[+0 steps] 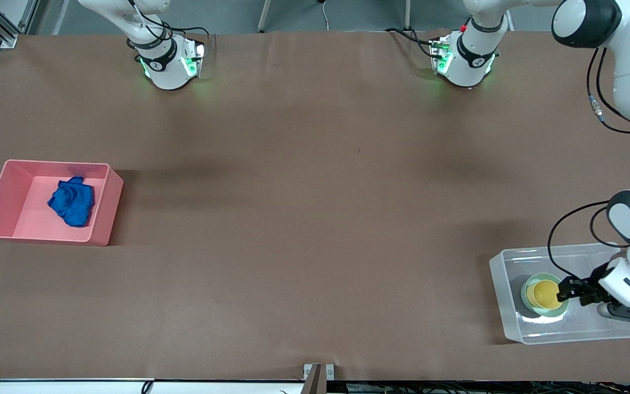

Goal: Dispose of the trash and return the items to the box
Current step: 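Lower the cup into the green bowl and open the left gripper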

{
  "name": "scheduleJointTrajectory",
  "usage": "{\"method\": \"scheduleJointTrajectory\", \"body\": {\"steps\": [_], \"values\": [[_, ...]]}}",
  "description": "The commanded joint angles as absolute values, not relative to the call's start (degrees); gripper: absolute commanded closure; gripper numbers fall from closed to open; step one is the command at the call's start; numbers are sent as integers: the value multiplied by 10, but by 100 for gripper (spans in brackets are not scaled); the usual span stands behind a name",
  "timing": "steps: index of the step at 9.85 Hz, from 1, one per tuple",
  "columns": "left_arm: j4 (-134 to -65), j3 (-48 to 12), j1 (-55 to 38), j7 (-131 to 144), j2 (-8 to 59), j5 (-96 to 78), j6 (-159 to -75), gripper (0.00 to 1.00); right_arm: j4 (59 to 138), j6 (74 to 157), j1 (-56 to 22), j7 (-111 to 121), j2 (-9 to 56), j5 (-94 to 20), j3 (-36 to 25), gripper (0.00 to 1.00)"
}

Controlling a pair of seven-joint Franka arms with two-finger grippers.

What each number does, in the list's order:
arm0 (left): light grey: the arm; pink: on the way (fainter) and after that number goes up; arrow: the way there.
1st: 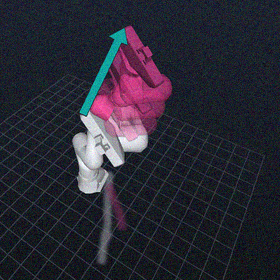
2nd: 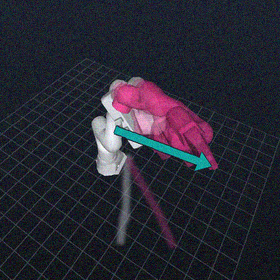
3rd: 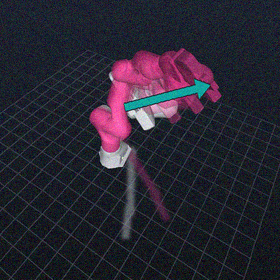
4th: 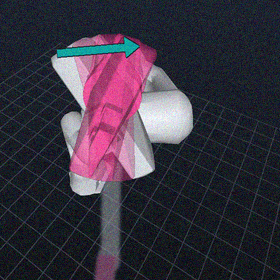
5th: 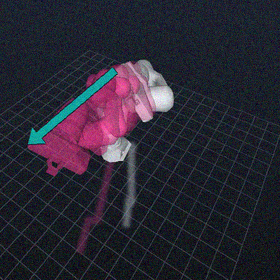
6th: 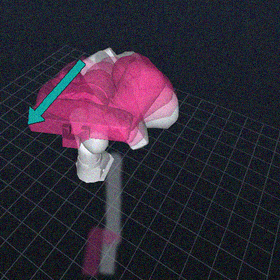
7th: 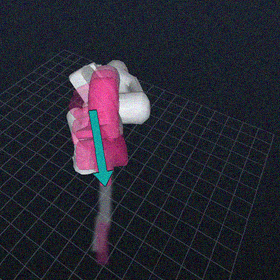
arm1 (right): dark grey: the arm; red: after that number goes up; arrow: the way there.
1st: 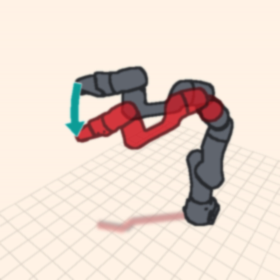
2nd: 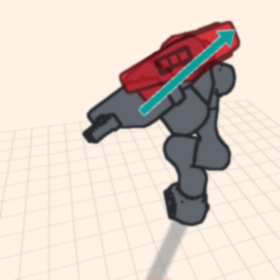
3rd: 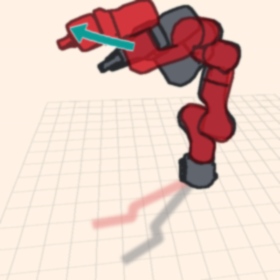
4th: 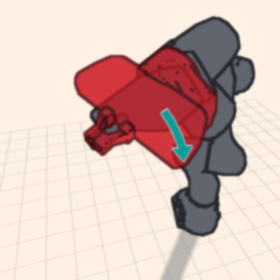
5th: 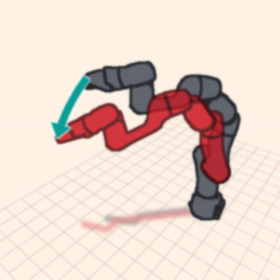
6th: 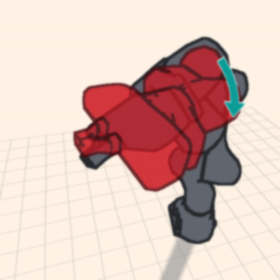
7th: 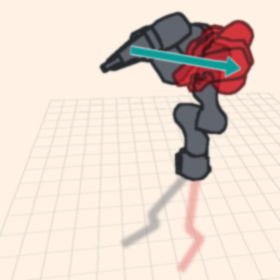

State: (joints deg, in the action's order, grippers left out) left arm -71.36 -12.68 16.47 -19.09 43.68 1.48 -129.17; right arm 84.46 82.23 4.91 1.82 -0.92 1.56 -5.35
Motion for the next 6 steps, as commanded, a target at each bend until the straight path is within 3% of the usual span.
{"method": "scheduleJointTrajectory", "body": {"steps": [1,4,6], "values": [[-764,-127,154,-174,355,30,-1240,0,842,818,54,25,-11,11,-51,0],[-896,-152,155,-125,202,29,-1197,0,842,818,54,25,-11,11,-51,0],[-922,-170,156,-99,123,28,-1094,0,842,818,54,25,-11,11,-51,0]]}}
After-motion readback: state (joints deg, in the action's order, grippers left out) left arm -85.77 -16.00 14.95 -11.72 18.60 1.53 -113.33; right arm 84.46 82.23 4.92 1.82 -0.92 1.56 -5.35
